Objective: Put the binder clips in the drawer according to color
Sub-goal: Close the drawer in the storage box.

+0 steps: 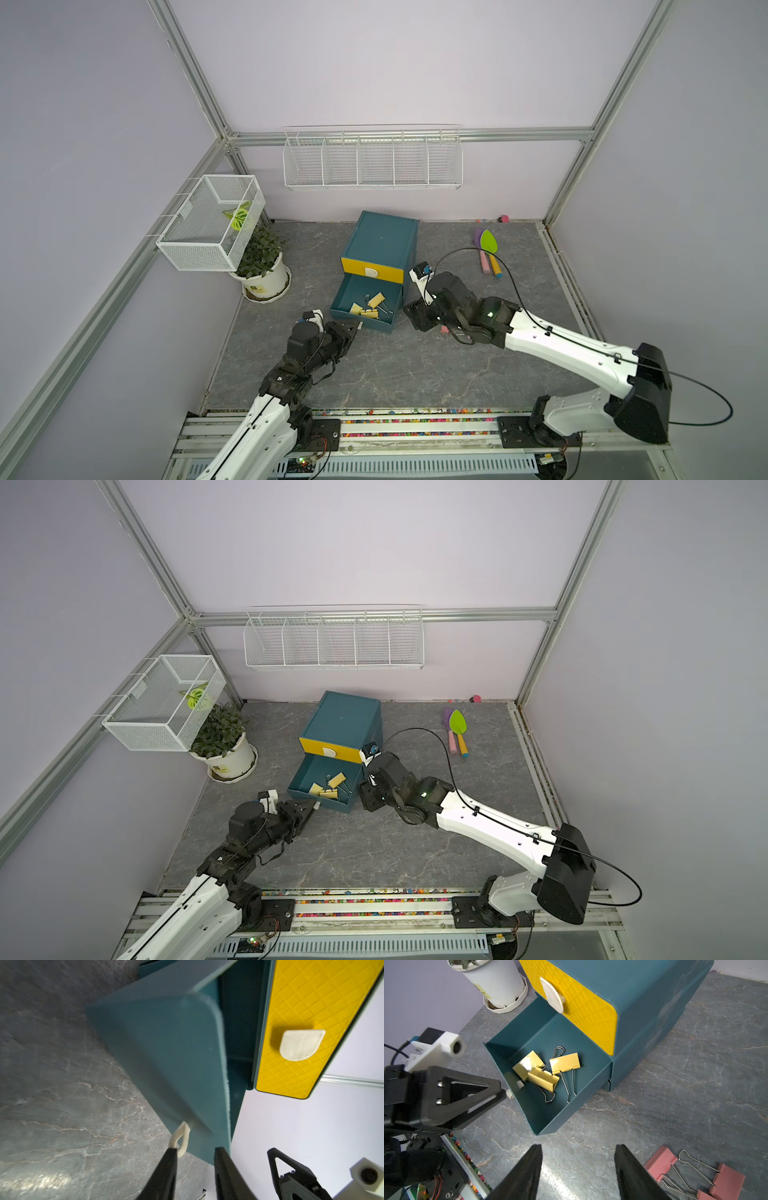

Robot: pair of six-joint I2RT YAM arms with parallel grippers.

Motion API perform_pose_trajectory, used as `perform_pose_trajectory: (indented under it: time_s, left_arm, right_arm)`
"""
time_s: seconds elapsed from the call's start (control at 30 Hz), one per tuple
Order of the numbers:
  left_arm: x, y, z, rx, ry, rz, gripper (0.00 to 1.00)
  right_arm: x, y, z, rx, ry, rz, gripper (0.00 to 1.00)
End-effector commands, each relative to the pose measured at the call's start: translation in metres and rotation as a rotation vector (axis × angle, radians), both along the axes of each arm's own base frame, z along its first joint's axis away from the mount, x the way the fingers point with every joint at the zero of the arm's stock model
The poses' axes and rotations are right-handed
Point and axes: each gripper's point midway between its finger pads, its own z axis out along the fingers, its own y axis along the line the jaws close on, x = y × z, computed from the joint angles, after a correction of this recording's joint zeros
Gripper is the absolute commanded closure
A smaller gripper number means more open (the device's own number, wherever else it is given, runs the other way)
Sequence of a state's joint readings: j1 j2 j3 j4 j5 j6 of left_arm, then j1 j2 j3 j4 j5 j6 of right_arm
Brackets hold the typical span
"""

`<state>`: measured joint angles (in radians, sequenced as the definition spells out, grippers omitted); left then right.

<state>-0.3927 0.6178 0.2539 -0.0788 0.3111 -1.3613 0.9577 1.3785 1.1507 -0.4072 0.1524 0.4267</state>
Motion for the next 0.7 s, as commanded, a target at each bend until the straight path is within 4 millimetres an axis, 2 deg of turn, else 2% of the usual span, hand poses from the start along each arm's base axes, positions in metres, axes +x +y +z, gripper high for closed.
perform_pose_trajectory:
  time_s: [0.0,0.1,0.27,0.53,0.67]
  left_arm:
    - [0.002,0.001,0.001,-0.007,0.004,0.011,0.65]
    - [0.0,0.006,0.0,0.033,0.019,0.025,0.64]
    - [0.002,0.003,-0.007,0.003,0.02,0.021,0.63]
    - [0.011,0.001,0.003,-0.034,-0.028,0.038,0.68]
    - [0.011,0.0,-0.002,-0.044,-0.019,0.036,0.77]
  right_arm:
    - [-0.002,-0.001,0.01,0.043,-0.006,-0.001,0.38]
    - [-0.003,-0.001,0.01,0.042,-0.006,-0.003,0.38]
    - [-0.003,0.0,0.008,0.046,0.005,0.0,0.38]
    - [-0.003,0.0,0.009,0.04,0.003,-0.001,0.38]
    - [-0.003,-0.001,0.009,0.043,0.002,-0.006,0.39]
